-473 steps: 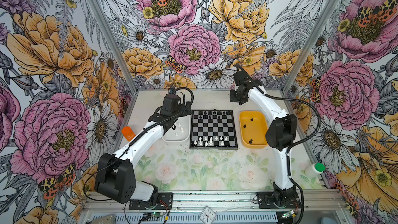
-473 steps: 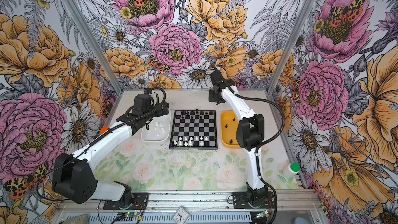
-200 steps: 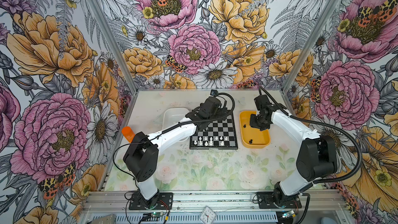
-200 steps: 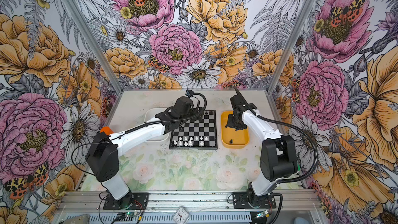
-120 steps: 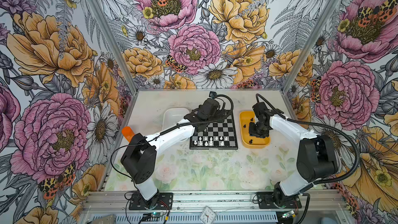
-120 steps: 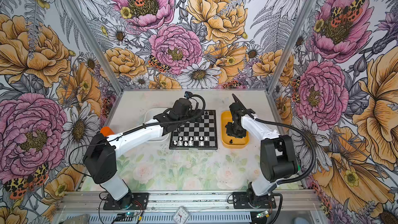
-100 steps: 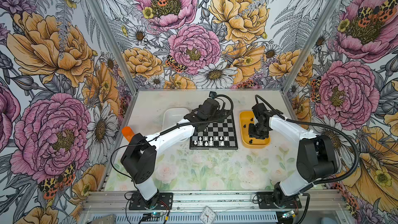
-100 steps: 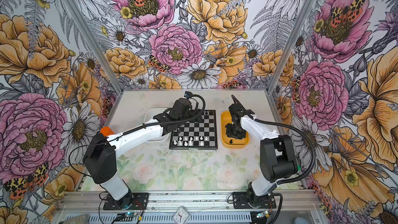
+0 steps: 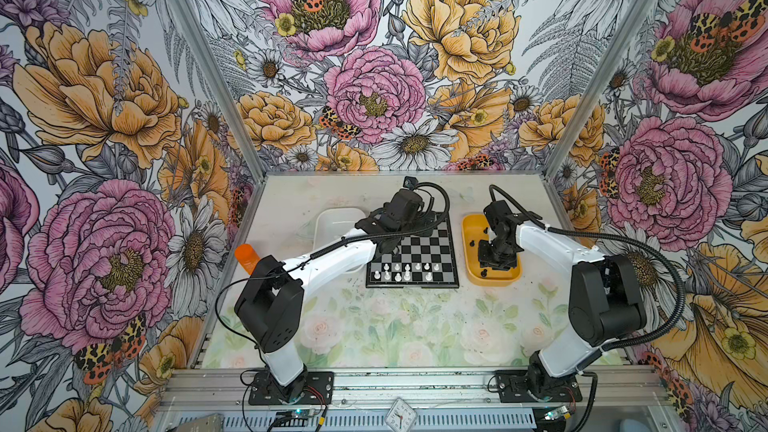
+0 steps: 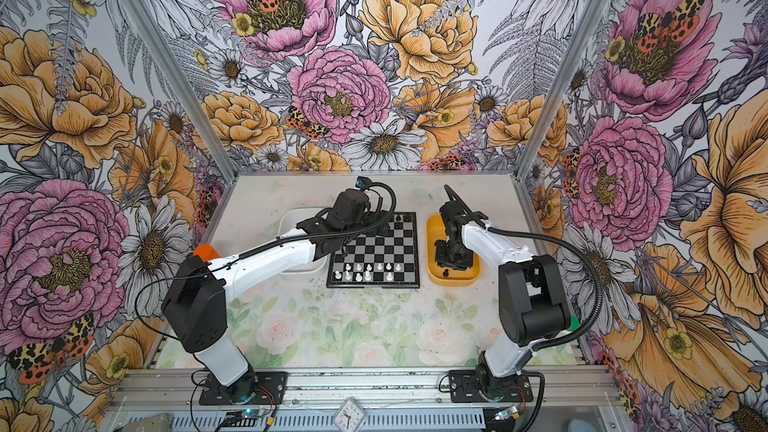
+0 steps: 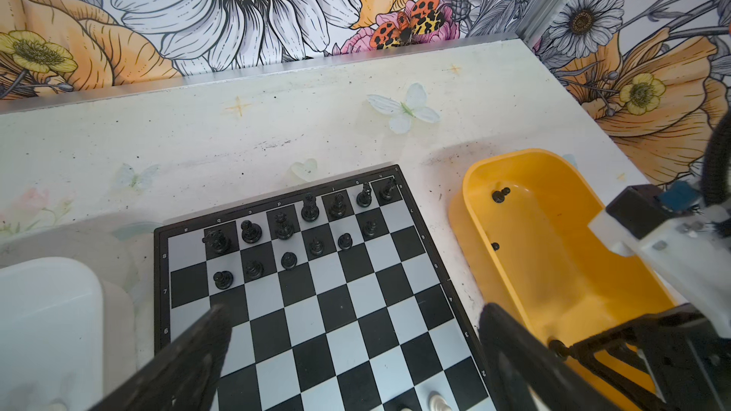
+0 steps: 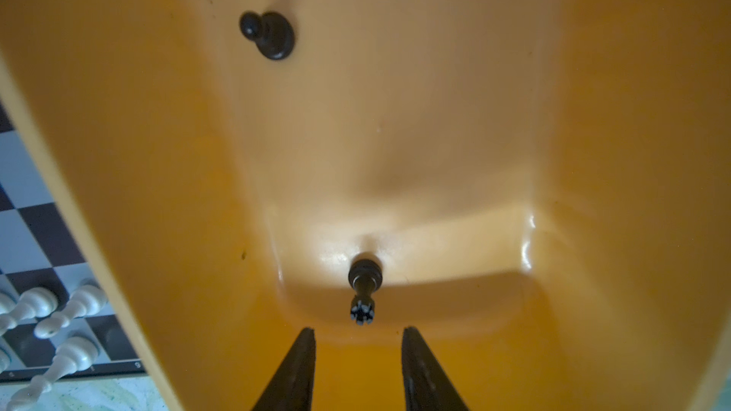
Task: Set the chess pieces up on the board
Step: 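Lower the open right gripper onto the next black pawn in the tray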
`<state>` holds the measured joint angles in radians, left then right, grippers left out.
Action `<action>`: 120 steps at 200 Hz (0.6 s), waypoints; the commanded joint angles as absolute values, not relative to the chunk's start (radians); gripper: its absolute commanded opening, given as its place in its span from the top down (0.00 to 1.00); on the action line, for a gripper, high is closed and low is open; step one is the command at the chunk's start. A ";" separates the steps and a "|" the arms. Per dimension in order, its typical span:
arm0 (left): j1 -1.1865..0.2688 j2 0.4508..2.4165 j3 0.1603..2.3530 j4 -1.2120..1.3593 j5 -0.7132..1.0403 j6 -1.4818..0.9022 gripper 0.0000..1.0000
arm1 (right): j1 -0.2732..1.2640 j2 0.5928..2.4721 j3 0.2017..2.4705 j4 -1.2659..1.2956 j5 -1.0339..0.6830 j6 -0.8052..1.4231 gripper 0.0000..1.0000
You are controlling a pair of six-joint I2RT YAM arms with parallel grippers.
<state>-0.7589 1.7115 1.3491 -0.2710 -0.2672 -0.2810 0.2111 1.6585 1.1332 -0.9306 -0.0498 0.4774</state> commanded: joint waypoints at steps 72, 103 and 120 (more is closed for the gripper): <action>-0.731 1.724 1.376 -0.281 -0.230 -0.284 0.01 | 0.216 1.710 1.123 -0.898 -0.040 0.469 0.62; -0.725 1.721 1.373 -0.283 -0.229 -0.284 0.01 | 0.215 1.725 1.123 -0.890 -0.033 0.467 0.63; -0.722 1.718 1.373 -0.287 -0.229 -0.284 0.01 | 0.216 1.732 1.121 -0.887 -0.031 0.468 0.65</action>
